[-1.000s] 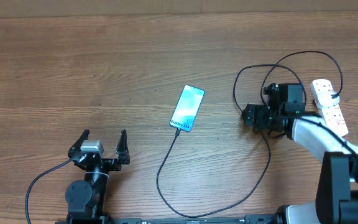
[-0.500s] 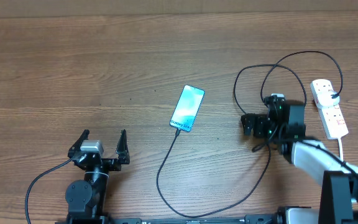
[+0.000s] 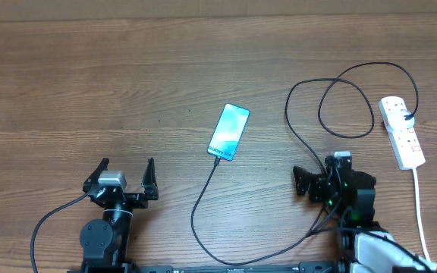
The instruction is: Plug charger to phone and switch on socket
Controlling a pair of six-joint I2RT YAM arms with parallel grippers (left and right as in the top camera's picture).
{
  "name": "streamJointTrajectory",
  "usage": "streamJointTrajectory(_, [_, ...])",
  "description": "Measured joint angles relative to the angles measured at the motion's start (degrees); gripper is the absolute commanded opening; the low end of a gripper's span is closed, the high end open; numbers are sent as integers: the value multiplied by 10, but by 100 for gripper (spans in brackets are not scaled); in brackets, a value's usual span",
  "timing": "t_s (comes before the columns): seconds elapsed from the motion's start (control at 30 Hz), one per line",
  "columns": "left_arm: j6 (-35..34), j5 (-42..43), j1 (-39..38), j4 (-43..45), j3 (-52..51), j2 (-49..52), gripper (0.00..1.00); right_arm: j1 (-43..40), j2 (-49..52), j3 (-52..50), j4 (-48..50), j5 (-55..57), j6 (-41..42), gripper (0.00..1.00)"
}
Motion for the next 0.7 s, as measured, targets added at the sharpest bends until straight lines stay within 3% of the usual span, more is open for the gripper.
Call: streamJointTrajectory(0.7, [0,0,0,0,0,0,100,0,-287,-4,-240,-5,2,100])
